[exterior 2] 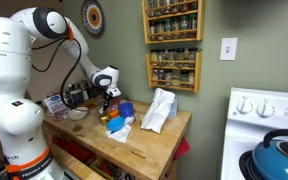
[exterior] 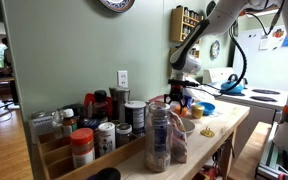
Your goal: Spill the transparent bowl is content on a white lid, then spill the white lid is content in a light brown plate
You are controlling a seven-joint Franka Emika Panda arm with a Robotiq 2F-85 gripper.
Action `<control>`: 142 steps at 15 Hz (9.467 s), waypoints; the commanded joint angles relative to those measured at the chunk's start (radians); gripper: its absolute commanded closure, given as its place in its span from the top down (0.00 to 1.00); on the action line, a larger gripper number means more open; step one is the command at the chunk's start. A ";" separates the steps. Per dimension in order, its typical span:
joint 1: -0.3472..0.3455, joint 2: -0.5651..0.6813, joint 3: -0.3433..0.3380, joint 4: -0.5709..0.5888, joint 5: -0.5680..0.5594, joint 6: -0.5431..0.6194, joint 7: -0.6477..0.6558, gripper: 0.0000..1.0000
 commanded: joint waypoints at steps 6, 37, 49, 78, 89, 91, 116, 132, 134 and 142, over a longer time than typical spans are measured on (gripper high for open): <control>0.001 -0.010 -0.008 -0.023 -0.026 0.012 -0.027 0.50; 0.014 -0.140 -0.004 -0.048 -0.214 -0.081 -0.162 0.02; 0.054 -0.188 0.047 0.023 -0.353 -0.292 -0.279 0.06; 0.346 0.052 0.186 0.424 -0.841 -0.955 0.017 0.02; 0.392 0.092 0.190 0.473 -0.858 -1.046 0.040 0.02; 0.416 0.110 0.196 0.502 -0.862 -1.107 0.042 0.02; 0.671 0.369 0.104 0.824 -1.094 -1.497 0.174 0.02; 0.694 0.379 0.107 0.829 -1.172 -1.493 0.003 0.02; 0.679 0.353 0.106 0.802 -1.168 -1.460 -0.005 0.02; 0.536 0.193 0.106 0.585 -1.146 -1.099 -0.020 0.02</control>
